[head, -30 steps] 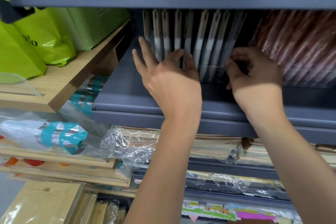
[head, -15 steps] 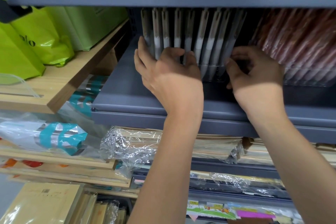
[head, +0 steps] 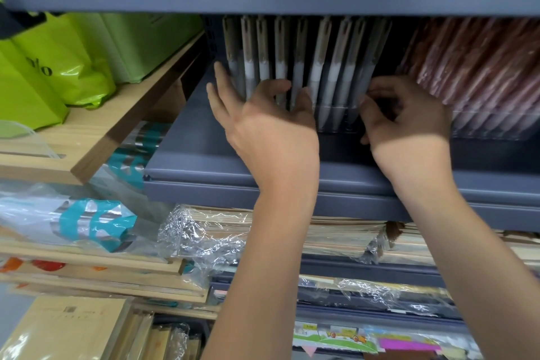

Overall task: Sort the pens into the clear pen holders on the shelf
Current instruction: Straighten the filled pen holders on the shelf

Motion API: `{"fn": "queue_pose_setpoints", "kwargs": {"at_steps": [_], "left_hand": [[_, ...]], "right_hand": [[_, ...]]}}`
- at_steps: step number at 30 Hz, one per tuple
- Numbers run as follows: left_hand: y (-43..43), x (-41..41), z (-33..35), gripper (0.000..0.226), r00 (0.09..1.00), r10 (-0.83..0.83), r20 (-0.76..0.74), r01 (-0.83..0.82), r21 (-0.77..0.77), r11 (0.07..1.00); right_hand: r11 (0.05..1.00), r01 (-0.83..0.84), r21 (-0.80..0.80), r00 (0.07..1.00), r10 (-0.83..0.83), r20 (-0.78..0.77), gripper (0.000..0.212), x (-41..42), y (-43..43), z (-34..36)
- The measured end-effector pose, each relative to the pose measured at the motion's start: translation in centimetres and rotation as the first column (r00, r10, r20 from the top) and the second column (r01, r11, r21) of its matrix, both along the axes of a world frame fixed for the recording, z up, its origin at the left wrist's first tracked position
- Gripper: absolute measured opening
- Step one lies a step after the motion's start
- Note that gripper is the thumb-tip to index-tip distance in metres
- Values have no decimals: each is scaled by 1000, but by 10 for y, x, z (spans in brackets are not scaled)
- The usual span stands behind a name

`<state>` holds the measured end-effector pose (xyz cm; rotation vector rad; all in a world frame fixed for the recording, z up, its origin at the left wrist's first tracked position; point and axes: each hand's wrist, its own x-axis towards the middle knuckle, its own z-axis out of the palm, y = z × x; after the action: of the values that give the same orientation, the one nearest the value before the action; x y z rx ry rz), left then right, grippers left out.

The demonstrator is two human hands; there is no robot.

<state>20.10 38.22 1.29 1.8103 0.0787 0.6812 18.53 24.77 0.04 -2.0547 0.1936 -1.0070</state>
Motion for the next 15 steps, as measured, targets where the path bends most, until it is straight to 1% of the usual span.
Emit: {"fn": "queue_pose_setpoints", "kwargs": {"at_steps": [1, 2, 4, 5, 6, 10, 15], "left_hand": [[4, -4, -2, 18, 1000, -17, 26, 16, 20, 1000], [7, -8, -4, 22, 998, -1, 64, -4, 75, 997], [6, -18, -5, 19, 981, 91, 172, -118, 155, 981], [3, -22, -4, 16, 972, 113, 206, -148, 163, 976], [-2, -23, -1, 15, 973, 97, 211, -134, 167, 977], [-8, -15, 4, 12, 995, -12, 97, -10, 221, 975], [-9, -4, 5, 15, 999, -13, 45, 2, 247, 969]], "right_hand": [[1000, 0, 3, 1000, 0, 0, 19, 0, 0, 0], [1000, 2, -2, 1000, -2, 1, 19, 0, -1, 0], [1000, 8, -27, 1000, -8, 5, 19, -1, -1, 0], [999, 10, -39, 1000, -10, 6, 19, -1, -1, 0], [999, 12, -48, 1000, -12, 6, 19, -1, -1, 0], [999, 7, -44, 1000, -7, 5, 20, 0, -2, 0], [999, 7, -35, 1000, -6, 17, 20, 1, -2, -2]]}}
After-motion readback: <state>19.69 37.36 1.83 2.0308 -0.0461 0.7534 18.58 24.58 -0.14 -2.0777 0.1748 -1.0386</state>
